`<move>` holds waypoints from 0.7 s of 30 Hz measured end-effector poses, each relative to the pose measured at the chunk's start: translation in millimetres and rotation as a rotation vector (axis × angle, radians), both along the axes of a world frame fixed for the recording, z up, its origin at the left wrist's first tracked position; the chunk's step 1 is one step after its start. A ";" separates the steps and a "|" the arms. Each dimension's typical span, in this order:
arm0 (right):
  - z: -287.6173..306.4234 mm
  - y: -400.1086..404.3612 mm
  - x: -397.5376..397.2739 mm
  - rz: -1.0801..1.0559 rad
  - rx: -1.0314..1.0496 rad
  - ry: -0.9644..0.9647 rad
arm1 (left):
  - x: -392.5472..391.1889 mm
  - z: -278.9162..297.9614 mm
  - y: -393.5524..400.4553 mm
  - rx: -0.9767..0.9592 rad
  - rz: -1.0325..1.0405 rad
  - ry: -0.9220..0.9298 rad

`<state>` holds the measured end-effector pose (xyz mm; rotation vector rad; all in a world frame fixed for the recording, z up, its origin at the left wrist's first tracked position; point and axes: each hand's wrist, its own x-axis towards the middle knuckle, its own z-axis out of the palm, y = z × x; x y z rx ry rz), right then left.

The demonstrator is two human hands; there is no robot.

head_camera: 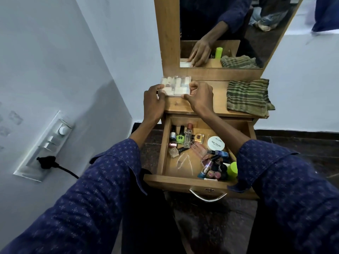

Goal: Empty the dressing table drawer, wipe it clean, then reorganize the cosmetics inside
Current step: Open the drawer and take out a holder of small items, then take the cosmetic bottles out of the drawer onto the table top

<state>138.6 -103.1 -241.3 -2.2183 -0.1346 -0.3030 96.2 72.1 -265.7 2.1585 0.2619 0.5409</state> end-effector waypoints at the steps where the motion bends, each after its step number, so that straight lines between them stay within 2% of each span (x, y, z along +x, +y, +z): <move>1: -1.4 0.1 0.3 0.001 -0.013 -0.009 | 0.7 -0.3 0.3 -0.005 -0.005 -0.001; 9: 1.8 -3.4 -5.0 0.042 -0.123 -0.072 | -13.8 11.5 -8.7 -0.039 -0.065 0.048; 13: 1.0 -11.2 -19.9 0.079 -0.131 -0.098 | -22.3 8.0 -14.3 0.128 -0.123 0.113; 15: 1.1 -20.1 -34.5 0.104 -0.097 -0.159 | -33.5 7.5 -23.3 0.257 -0.051 0.059; 18: -1.1 -36.4 -63.9 0.137 -0.064 -0.202 | -60.7 8.7 -43.2 0.363 0.037 -0.151; 21: -17.7 -58.1 -90.7 0.174 -0.047 -0.124 | -85.7 -3.0 -62.5 0.370 -0.038 -0.160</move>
